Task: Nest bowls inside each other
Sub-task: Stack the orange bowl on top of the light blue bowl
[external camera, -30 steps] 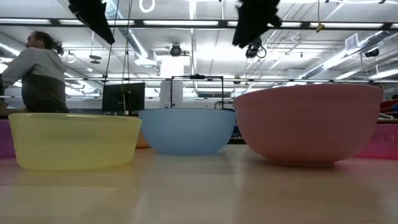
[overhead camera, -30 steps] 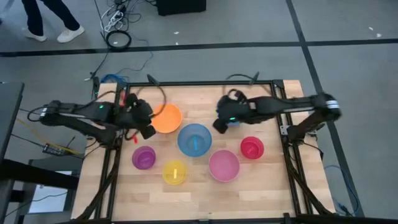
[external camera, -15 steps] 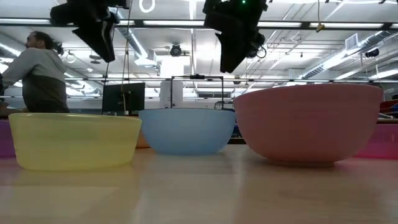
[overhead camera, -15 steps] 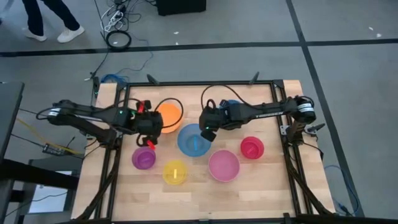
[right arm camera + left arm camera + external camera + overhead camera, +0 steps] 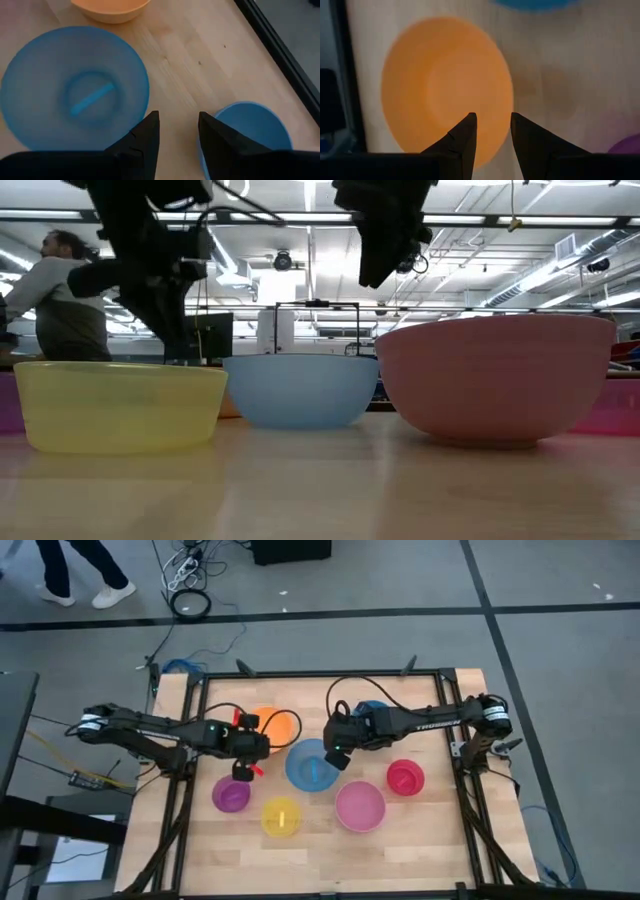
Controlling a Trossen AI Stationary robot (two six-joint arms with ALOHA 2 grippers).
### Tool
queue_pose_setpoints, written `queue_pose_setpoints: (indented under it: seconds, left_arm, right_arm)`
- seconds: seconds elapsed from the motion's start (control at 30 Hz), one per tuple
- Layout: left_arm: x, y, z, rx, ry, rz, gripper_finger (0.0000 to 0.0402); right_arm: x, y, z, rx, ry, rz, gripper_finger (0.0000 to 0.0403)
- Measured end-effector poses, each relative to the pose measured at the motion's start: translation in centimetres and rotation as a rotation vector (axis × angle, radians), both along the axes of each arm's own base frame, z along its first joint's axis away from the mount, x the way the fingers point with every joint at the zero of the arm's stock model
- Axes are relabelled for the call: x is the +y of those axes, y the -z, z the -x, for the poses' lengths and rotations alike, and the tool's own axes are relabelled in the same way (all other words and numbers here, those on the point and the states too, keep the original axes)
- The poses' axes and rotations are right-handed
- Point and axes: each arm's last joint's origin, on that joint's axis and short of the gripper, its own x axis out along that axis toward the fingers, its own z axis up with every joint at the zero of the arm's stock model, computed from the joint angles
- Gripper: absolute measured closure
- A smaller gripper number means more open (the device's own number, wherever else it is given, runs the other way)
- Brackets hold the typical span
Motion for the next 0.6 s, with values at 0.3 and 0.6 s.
queue_pose_setpoints:
  seconds: [0.3, 0.6]
  left_arm:
    - [0.8, 2.3, 0.5, 0.000, -0.035, 0.122, 0.0273]
    - [0.9, 3.4, -0.4, 0.025, -0.043, 0.122, 0.0273]
  right_arm:
    - [1.5, -0.5, 0.9, 0.016, -0.021, -0.006, 0.0280]
    - [3.1, -0.2, 1.9, 0.071, -0.001, -0.019, 0.0280]
